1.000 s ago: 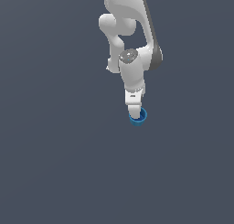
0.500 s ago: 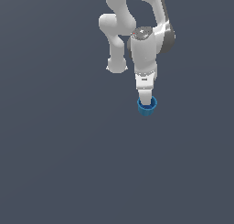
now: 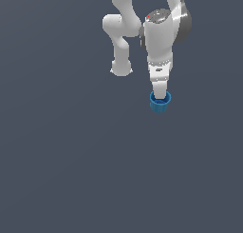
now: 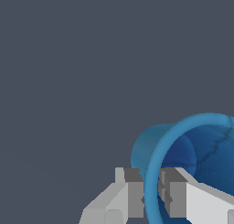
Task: Pick up the object and move it to a goal position.
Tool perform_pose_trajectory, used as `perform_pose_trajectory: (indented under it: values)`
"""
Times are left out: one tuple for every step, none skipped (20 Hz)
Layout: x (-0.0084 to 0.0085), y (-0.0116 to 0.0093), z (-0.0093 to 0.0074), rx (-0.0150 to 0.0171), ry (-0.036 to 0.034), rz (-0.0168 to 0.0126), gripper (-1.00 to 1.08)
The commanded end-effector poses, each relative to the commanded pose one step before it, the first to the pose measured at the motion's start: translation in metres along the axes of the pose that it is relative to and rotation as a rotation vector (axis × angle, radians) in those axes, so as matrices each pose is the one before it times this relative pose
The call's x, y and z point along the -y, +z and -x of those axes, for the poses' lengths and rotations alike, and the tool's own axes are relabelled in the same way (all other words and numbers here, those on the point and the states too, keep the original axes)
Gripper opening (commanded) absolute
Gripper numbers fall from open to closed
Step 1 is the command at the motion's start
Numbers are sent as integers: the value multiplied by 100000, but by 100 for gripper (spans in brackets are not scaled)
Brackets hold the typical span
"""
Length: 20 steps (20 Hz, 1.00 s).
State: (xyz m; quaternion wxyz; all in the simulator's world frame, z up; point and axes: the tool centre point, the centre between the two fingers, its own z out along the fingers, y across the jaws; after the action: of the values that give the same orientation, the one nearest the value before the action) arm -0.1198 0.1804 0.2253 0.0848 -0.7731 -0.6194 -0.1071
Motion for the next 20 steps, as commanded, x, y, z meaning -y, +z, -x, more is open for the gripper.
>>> perform_pose_trajectory:
  values:
    - [360,-787,-697,-199,-59,204,-100]
    - [141,-238,-247,0,0,0,-100]
    - [151,-276,-248,-92,-29,16,-100]
    - [147,-267,-252,-64,-21,14,-100]
    - [148,-271,-257,-64,-21,16,-100]
    - [154,-290,-263,-90,-29,26,-100]
    - [160,-303,-274,-89,-29,28,-100]
    - [163,-308,-292,-62,-20,21,-100]
    - [181,-353,-310,-108,-35,38,-100]
    - [191,-370,-333,-88,-28,32,-100]
    - [202,-394,-351,-88,-28,33,-100]
    - [211,-411,-362,-88,-27,34,-100]
    - [220,-431,-372,-87,-25,35,-100]
    - [214,-403,-389,0,0,0,-100]
    - [242,-485,-391,-107,-23,48,-100]
    - [233,-443,-410,0,0,0,-100]
    - [251,-509,-400,-85,-5,48,-100]
    - [244,-462,-413,0,0,0,-100]
    - [244,-464,-406,0,0,0,-100]
    - [236,-493,-376,-26,41,50,-100]
